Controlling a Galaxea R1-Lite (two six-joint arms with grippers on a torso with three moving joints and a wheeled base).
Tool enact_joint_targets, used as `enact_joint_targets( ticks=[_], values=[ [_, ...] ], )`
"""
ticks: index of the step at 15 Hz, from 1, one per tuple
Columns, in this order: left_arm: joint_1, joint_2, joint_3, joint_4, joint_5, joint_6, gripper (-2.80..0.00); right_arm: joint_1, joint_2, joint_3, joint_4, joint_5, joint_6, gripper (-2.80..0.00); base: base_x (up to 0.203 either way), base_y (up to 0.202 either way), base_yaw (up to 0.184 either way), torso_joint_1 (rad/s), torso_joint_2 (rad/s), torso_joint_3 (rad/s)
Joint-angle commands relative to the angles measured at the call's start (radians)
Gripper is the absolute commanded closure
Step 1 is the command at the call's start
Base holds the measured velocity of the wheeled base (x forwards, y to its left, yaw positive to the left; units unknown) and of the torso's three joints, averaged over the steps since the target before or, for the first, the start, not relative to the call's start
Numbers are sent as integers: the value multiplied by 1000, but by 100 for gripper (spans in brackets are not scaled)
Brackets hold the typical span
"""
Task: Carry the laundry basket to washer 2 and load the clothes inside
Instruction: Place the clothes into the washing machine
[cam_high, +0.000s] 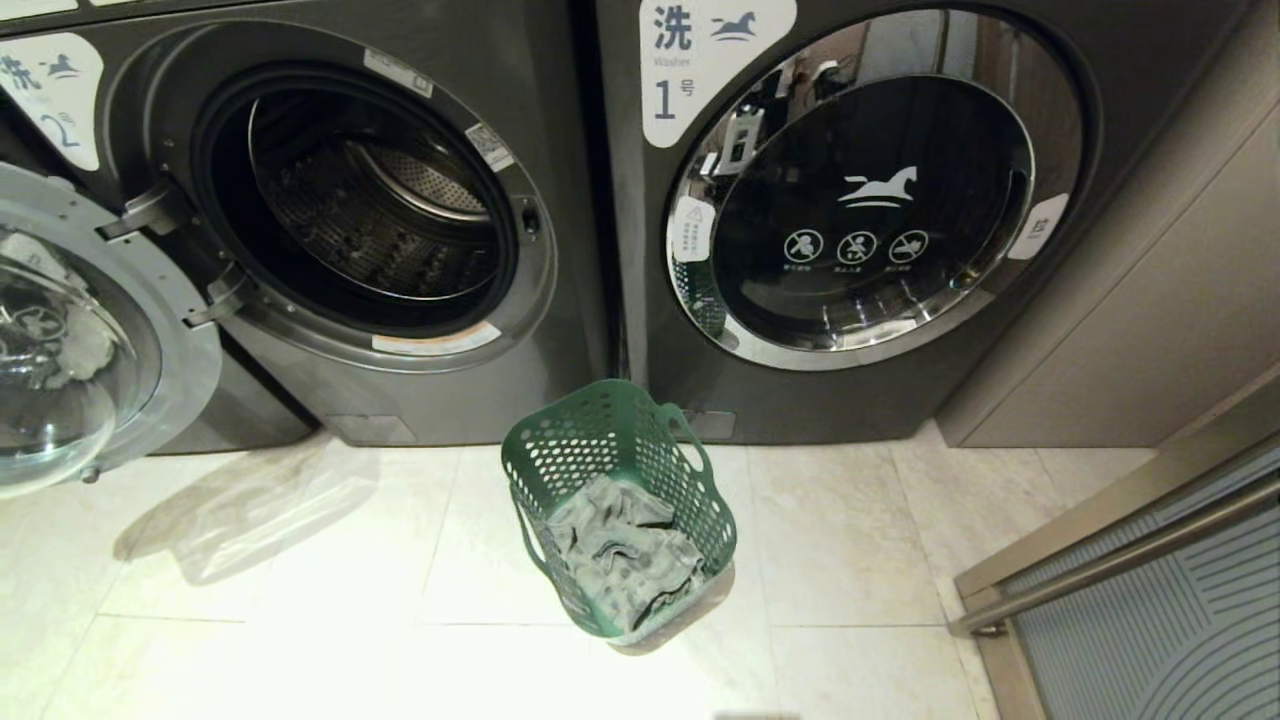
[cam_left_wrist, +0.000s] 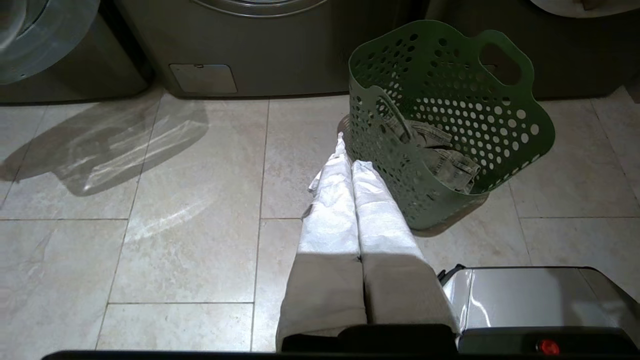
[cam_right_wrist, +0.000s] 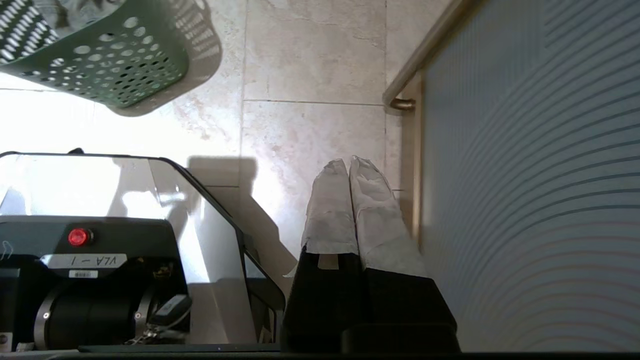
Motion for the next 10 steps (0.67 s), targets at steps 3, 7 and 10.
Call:
enact_joint_targets(
  ticks=[3, 7, 10],
  values=[
    [1, -1, 2, 0, -1, -3, 0, 0, -1, 1, 1, 0, -1, 0, 0, 192, -4, 1, 3, 2],
    [1, -1, 2, 0, 1, -4, 0, 0, -1, 1, 1, 0, 4, 0, 0, 195, -2, 3, -1, 2],
    [1, -1, 2, 0, 1, -4, 0, 0, -1, 1, 1, -1, 10, 0, 0, 196, -2, 3, 3, 2]
  ],
)
